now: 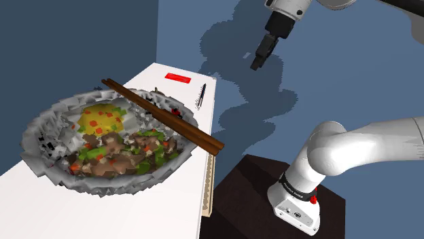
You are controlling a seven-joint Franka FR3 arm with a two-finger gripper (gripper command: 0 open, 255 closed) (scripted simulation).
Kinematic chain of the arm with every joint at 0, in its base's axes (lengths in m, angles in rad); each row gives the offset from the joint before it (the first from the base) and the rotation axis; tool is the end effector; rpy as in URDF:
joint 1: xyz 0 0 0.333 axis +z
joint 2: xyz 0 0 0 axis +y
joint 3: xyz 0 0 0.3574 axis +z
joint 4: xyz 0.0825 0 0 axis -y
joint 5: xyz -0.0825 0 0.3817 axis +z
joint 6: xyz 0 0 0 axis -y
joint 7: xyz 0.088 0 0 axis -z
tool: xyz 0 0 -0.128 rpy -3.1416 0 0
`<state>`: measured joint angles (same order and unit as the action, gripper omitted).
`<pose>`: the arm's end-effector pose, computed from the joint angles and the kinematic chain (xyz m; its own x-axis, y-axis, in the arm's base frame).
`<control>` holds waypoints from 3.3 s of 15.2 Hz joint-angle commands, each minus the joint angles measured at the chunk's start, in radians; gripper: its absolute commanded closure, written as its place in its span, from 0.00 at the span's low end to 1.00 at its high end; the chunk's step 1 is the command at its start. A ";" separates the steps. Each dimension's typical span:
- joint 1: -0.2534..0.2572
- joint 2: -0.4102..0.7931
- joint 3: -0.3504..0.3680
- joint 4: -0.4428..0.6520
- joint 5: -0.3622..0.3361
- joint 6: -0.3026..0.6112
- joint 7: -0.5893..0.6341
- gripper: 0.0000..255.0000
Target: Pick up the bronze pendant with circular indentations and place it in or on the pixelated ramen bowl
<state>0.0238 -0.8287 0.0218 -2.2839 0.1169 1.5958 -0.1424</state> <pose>0.2660 0.0300 0.6475 0.9721 0.1781 0.1526 0.1917 -0.9783 -0.0790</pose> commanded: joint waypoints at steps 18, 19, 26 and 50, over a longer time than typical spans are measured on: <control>0.208 0.455 0.183 0.269 0.088 0.166 -0.169 0.00; 0.219 0.481 0.196 0.289 0.089 0.171 -0.177 0.00; 0.290 0.657 0.284 0.439 0.077 0.188 -0.229 0.00; 0.310 0.696 0.311 0.374 0.074 0.291 -0.237 1.00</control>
<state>0.3331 -0.1348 0.3310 -1.9089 0.1902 1.8872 -0.3800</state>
